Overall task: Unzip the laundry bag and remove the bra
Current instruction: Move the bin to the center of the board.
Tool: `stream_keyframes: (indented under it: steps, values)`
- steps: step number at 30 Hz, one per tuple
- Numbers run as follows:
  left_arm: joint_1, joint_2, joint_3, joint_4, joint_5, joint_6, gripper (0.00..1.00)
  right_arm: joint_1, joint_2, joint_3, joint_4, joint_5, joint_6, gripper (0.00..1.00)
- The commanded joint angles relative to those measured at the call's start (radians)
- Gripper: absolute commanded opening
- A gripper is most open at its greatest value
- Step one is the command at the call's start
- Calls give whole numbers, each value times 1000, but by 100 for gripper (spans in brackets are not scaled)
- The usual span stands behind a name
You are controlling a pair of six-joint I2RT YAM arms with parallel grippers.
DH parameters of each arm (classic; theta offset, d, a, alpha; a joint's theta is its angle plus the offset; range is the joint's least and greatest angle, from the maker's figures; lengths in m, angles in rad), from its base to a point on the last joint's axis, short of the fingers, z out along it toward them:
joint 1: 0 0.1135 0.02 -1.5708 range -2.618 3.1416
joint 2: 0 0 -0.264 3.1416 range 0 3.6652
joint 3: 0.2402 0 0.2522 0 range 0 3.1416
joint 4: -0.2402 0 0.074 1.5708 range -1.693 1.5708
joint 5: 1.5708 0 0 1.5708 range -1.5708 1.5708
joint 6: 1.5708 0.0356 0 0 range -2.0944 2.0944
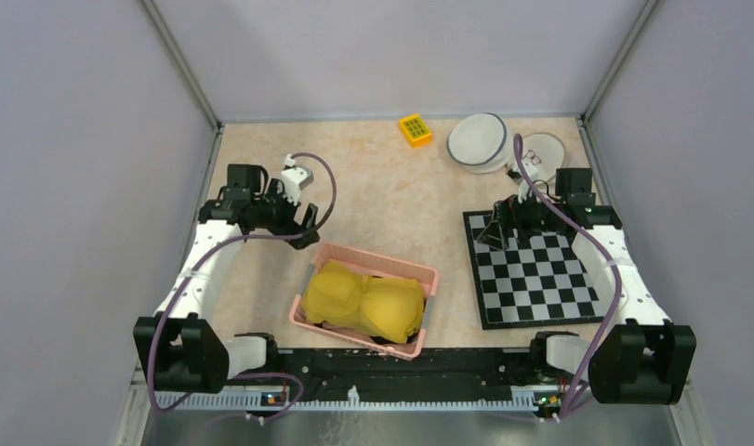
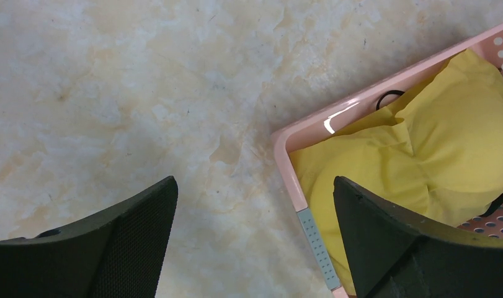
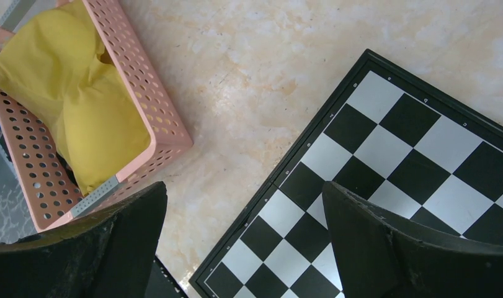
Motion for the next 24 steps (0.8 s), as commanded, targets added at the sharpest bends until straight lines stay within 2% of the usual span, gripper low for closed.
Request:
stream_keyframes:
  steps: [1,4,8,12,15,20,24]
  values:
    - [-22,38,97,-57,50,120,98,9,-26,9,25,-26,-1,94]
    - [-70,71,159,-115,82,209,98,9,-35,1,30,-21,3,94]
    - [-186,89,198,-176,106,357,99,9,-37,-4,35,-20,10,94]
    - [-381,122,190,-181,-22,497,99,10,-44,-9,33,-8,11,94]
    - [-485,175,191,-180,-90,574,99,9,-57,-15,35,1,15,94]
    - [-590,256,194,-103,-122,622,97,9,-74,-23,29,20,13,94]
    - [-638,298,167,-2,-173,631,90,9,-94,-40,31,42,13,94]
